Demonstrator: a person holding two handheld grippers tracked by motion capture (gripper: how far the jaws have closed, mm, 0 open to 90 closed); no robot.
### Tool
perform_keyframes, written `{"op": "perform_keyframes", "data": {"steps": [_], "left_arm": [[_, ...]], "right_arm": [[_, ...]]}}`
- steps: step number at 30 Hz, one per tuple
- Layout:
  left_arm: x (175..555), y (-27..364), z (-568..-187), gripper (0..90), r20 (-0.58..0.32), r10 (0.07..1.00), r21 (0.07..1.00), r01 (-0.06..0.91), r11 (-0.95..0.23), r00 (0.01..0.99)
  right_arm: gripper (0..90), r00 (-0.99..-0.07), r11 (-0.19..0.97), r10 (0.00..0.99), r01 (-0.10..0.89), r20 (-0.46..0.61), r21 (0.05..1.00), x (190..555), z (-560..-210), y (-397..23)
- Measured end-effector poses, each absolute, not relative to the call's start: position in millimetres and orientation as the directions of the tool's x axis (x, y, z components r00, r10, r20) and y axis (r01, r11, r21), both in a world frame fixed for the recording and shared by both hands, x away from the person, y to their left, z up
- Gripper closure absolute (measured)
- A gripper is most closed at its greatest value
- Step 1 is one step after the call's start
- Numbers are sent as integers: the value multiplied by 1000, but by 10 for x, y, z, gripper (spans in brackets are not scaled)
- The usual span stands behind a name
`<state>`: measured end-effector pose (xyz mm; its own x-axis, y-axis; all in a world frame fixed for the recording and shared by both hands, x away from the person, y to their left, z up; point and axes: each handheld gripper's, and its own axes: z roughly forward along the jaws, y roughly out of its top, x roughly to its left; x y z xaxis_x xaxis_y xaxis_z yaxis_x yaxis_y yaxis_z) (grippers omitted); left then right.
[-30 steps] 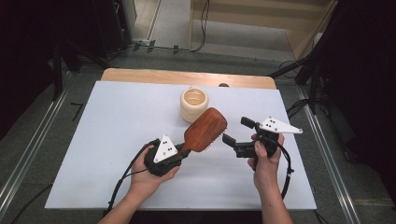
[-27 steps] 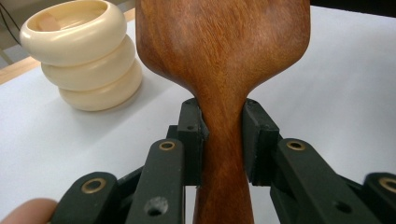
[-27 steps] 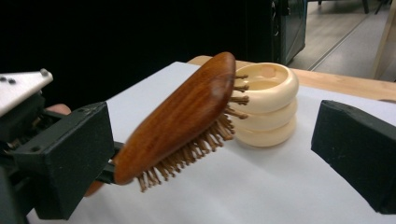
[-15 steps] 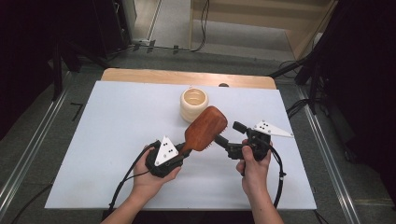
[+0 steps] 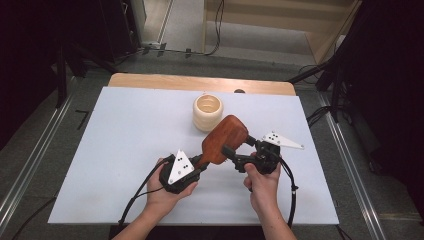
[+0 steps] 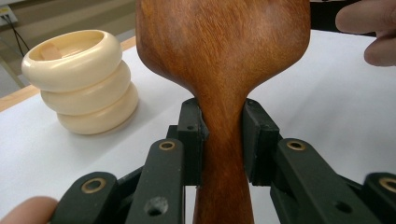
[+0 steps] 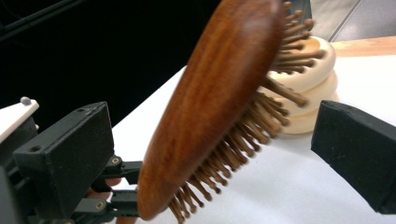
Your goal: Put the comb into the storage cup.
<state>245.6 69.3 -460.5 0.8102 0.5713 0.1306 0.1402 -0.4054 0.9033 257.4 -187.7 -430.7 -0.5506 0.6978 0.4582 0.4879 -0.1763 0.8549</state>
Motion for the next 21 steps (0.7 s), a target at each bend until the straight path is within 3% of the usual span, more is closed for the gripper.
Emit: {"op": "perform_keyframes", "data": {"steps": [13, 21], "left_arm": [[2414, 641, -4633, 726, 144, 559, 908, 116, -403, 816], [2398, 617, -4658, 725, 147, 560, 909, 112, -402, 815]], "right_arm": [[123, -511, -243, 680, 520, 526, 819, 2580, -4348, -1822], [261, -489, -274, 675, 529, 552, 803, 2581, -4388, -1809]]}}
